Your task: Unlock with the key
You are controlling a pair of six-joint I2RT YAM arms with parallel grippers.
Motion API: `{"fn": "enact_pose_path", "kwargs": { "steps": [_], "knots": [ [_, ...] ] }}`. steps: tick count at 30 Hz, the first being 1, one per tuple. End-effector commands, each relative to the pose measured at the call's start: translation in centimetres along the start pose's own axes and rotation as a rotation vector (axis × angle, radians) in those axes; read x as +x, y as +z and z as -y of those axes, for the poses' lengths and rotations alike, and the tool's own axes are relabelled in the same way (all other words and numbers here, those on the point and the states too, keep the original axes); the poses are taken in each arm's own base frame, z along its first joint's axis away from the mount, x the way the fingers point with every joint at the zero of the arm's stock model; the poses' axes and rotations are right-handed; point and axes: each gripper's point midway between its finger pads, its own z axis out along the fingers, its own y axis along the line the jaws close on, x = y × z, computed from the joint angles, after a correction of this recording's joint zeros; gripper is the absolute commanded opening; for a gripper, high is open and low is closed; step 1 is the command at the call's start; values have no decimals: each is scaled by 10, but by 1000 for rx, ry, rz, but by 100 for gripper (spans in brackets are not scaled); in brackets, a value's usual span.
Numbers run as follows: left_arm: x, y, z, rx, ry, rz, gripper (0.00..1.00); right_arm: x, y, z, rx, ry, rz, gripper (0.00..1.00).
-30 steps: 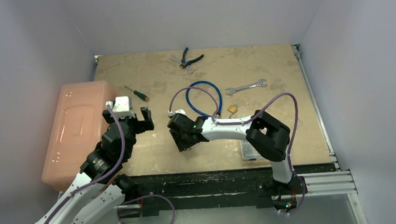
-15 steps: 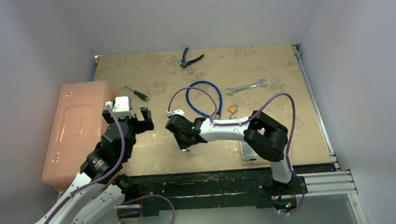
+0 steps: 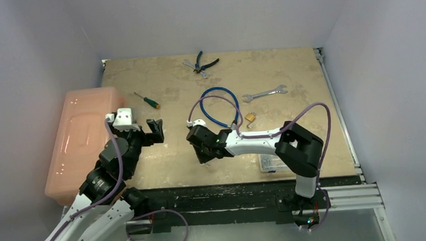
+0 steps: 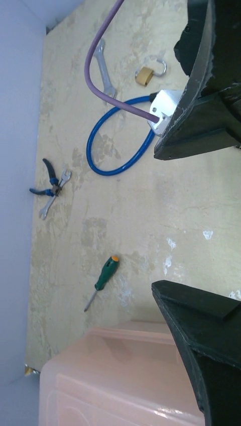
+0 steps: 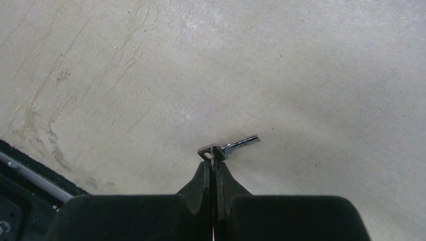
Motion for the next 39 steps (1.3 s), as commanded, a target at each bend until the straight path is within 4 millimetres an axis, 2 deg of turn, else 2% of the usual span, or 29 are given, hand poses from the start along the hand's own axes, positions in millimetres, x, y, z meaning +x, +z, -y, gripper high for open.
{"fn": "enact_pose_path", "kwargs": {
  "steps": [1, 5, 12, 17, 21, 24, 31, 36, 39],
  "knots": [
    [-10, -5, 20, 126, -24, 37, 96, -27, -28, -10, -55, 34, 116, 0],
    [-11, -10, 40, 242, -25, 29, 94, -42, -49, -5, -72, 51, 177, 0],
    [-1, -16, 84, 474, 3, -38, 87, -71, -100, 14, -129, 98, 302, 0],
    [10, -25, 121, 676, -5, -106, 81, -82, -138, 27, -161, 122, 386, 0],
    [15, -28, 145, 778, -58, -173, 71, -89, -166, 35, -183, 126, 448, 0],
    [22, -31, 165, 874, -90, -216, 68, -93, -183, 40, -195, 108, 485, 0],
    [32, -35, 202, 1068, -148, -278, 59, -92, -211, 42, -225, 37, 527, 0],
    [33, -40, 217, 1148, -165, -288, 55, -88, -221, 36, -276, 4, 533, 0],
    [41, -39, 224, 1159, -155, -314, 52, -87, -225, 33, -295, 1, 537, 0]
  ]
}}
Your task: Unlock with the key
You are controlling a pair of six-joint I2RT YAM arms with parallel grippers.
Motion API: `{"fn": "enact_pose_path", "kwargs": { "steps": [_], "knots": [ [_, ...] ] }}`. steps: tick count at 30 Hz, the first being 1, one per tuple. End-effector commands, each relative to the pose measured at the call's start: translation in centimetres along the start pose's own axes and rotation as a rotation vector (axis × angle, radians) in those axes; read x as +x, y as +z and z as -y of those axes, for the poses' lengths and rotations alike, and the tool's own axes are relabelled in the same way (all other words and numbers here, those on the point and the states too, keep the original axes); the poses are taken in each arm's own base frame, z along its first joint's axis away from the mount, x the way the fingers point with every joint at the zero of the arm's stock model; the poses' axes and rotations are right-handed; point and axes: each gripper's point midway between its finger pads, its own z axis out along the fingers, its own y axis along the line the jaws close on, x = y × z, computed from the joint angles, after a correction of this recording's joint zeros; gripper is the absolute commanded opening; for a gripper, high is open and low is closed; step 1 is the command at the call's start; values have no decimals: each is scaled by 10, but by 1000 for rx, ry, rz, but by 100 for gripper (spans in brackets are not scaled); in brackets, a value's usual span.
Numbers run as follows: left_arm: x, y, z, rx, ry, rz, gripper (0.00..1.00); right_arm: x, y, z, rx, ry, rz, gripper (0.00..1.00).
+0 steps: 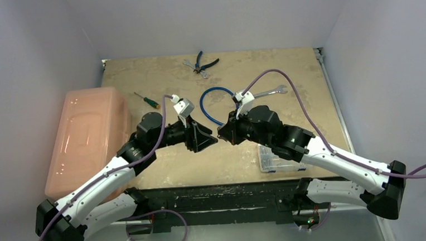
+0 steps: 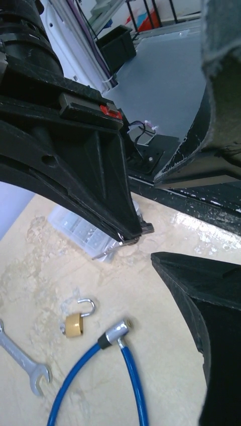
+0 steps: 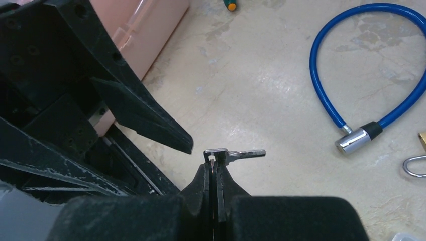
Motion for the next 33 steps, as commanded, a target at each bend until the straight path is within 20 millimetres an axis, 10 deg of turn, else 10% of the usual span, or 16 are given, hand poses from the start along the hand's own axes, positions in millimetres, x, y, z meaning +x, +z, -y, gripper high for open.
{"fn": "enact_pose_path", "kwargs": {
  "steps": [1, 33],
  "knots": [
    [-5, 11, 20, 103, 22, 18, 51, -3, -8, -7, -50, -30, 7, 0],
    [-4, 20, 7, -46, 46, 50, 24, -2, -13, -27, -165, -32, -4, 0]
  ]
}}
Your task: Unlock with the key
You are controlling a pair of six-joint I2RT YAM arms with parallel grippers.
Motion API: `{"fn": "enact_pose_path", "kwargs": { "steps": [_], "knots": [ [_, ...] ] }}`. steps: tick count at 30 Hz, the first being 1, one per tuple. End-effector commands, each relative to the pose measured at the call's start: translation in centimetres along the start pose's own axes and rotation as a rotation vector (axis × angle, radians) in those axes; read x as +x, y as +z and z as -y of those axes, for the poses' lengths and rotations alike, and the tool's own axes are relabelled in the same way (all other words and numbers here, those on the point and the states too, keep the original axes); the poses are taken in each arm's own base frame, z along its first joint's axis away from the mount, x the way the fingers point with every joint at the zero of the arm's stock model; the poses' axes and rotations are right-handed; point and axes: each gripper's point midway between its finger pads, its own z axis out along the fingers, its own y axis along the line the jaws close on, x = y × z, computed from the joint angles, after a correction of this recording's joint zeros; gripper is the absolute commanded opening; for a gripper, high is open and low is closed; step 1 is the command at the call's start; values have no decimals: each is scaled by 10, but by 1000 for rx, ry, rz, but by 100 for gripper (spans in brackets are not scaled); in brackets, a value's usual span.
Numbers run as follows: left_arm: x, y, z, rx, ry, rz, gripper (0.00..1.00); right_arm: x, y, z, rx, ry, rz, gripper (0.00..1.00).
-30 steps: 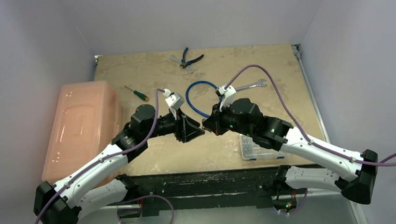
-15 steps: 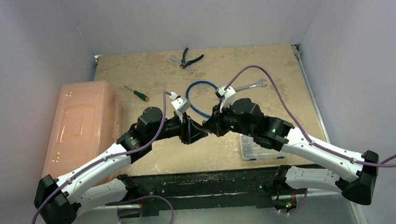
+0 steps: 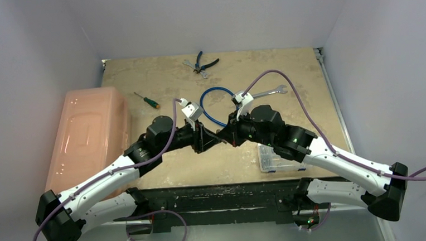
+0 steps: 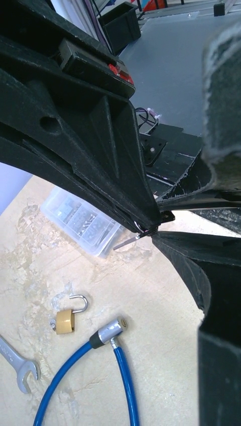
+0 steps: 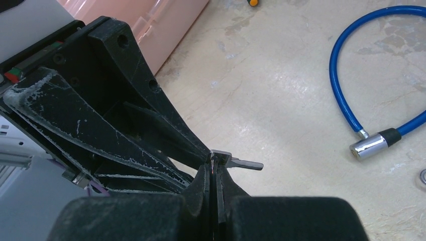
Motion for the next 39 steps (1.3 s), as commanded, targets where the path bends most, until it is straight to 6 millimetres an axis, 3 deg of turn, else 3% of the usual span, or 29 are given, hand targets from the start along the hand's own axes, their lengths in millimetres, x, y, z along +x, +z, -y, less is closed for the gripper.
{"fn": "enact_pose_path", "kwargs": {
  "steps": [1, 6, 11, 17, 18, 20, 21, 23, 32, 36, 38, 39],
  "knots": [
    [-21, -3, 3, -7, 37, 80, 24, -7, -4, -15, -77, -6, 24, 0],
    [-19, -2, 3, -4, 36, 77, 18, -7, -2, -17, -88, -3, 24, 0],
    [-19, -2, 2, -6, 33, 80, 0, -5, -1, -21, -109, 6, 11, 0],
    [-20, -4, 2, -7, 28, 97, 0, -5, 2, -21, -93, 38, 2, 0],
    [-21, -4, 3, -7, 26, 104, 0, -4, 3, -19, -81, 45, -1, 12],
    [-23, -6, 3, -6, 19, 122, 0, -5, 5, -15, -57, 55, -1, 53],
    [-25, -8, 4, -7, 14, 134, 0, -7, 5, -13, -40, 61, 7, 69],
    [-29, -11, 5, -10, -2, 162, 0, -12, 2, -9, -15, 66, 30, 82],
    [-65, -42, 0, -100, -239, 401, 0, -38, -32, -25, -147, -19, 206, 80],
    [-69, -49, 6, -73, -288, 436, 0, -41, -44, -38, -236, -70, 244, 69],
    [-71, -52, -1, -135, -334, 422, 0, -39, -46, -43, -270, -87, 242, 68],
    [-71, -55, -14, -221, -391, 418, 0, -38, -46, -44, -274, -89, 237, 68]
  ]
}}
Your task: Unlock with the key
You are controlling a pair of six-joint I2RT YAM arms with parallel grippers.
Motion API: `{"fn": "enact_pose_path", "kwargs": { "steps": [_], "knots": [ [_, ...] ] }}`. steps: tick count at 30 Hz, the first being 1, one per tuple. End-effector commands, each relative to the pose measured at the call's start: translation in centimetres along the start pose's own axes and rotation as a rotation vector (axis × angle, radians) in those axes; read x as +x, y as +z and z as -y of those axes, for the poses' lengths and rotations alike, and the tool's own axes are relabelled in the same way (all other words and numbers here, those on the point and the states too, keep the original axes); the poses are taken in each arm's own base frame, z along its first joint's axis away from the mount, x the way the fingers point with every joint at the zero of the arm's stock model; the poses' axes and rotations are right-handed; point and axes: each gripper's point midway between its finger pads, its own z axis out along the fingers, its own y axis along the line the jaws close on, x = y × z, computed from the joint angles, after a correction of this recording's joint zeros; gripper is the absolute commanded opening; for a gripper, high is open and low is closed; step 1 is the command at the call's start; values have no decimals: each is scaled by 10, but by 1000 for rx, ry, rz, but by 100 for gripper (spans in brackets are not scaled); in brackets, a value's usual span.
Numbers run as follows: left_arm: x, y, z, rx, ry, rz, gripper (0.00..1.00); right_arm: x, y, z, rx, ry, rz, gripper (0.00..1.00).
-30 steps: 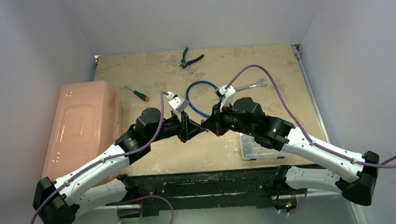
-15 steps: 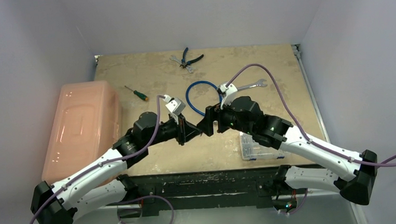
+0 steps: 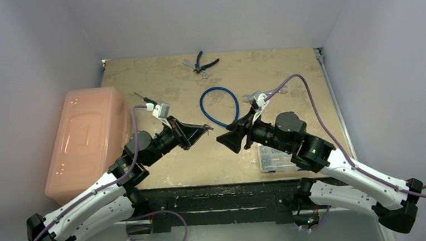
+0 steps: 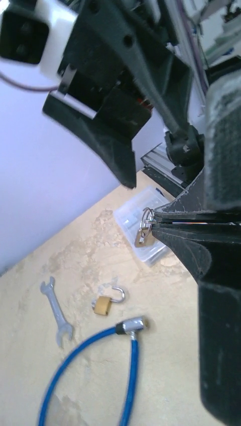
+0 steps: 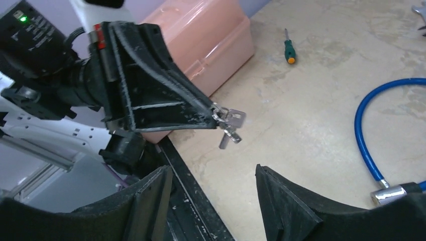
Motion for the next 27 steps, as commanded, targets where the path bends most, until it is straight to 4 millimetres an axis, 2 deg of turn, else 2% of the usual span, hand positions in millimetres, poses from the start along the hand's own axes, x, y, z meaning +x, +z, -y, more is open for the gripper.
{"fn": "enact_pose_path", "kwargs": {
  "steps": [1, 3, 5, 7, 13, 16, 21, 27],
  "knots": [
    [-19, -6, -28, -255, -163, 53, 0, -7, 0, -18, -104, -57, 24, 68],
    [-16, -18, -48, -392, -222, 54, 0, -3, 5, -13, -75, -45, 1, 67],
    [-14, -25, -51, -415, -318, 80, 0, 4, 13, -4, -33, -25, -29, 66],
    [-11, -26, -45, -368, -402, 96, 0, 10, 21, -1, -15, -7, -57, 65],
    [-13, -23, -20, -238, -532, 93, 0, 15, 31, -15, -102, -4, -89, 55],
    [-19, -23, -9, -198, -532, 91, 0, 10, 31, -20, -143, -4, -76, 52],
    [-23, -22, 4, -137, -539, 84, 0, -4, 25, -44, -287, -9, -42, 53],
    [-30, -20, 16, -64, -535, 95, 0, -16, 32, -40, -278, 18, -29, 53]
  ]
}}
